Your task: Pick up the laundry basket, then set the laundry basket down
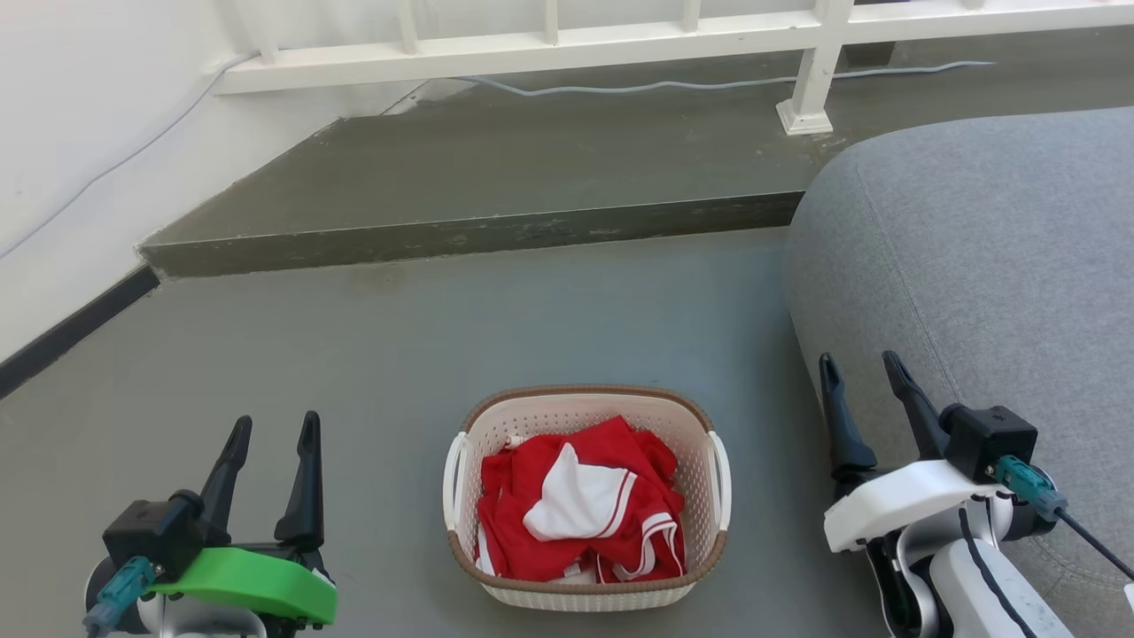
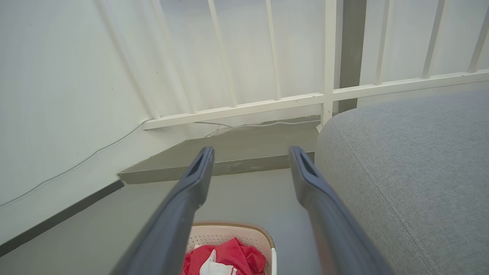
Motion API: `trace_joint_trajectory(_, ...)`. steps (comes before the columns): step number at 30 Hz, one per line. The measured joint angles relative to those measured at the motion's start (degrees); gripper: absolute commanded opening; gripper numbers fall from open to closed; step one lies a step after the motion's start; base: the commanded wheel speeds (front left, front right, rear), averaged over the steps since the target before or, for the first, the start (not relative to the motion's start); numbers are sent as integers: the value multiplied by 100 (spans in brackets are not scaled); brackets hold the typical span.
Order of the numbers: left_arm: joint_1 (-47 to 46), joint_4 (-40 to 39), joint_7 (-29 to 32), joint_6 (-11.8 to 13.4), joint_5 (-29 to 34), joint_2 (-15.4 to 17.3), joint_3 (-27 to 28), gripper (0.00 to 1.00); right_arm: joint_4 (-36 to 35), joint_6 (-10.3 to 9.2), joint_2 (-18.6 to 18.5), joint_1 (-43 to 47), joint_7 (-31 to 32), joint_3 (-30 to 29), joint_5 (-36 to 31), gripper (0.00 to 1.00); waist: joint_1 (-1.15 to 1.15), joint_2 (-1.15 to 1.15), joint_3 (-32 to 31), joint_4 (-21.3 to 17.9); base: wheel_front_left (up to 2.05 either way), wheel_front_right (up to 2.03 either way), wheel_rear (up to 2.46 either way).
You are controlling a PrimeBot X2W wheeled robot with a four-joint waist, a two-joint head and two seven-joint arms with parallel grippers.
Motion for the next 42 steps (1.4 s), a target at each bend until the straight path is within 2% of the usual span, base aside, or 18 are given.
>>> trace_joint_trajectory(3, 2, 51, 0, -8, -10, -26, -2, 100, 0, 3, 4, 3, 0, -21, -40, 100, 0, 0, -8, 2, 0, 0, 0)
trace_joint_trajectory(4, 7, 105, 2, -7, -33, -45, -13, 0, 16, 2, 9, 5, 2, -20, -37, 0, 0, 0, -11, 2, 0, 0, 0)
trace_joint_trajectory(9, 123, 466, 29, -7, -38, -190, -57, 0, 332, 1, 66, 291, 21, 35, -18, 0, 0, 0, -11, 2, 0, 0, 0)
trace_joint_trajectory(15, 126, 502, 126, -7, -342, -190, -14, 0, 325, 67, 98, 331, 30, -19, 248, 0, 0, 0, -14, 10, 0, 0, 0)
trace_joint_trajectory(32, 119, 526, 480, -7, -1534, -210, 182, 0, 266, 246, 177, 327, 366, -403, 1629, 0, 0, 0, -18, 41, 0, 0, 0)
trace_joint_trajectory(42, 100, 548, 714, -7, -2253, -234, 334, 0, 258, 414, 185, 322, 573, -657, 2430, 0, 0, 0, -21, 59, 0, 0, 0)
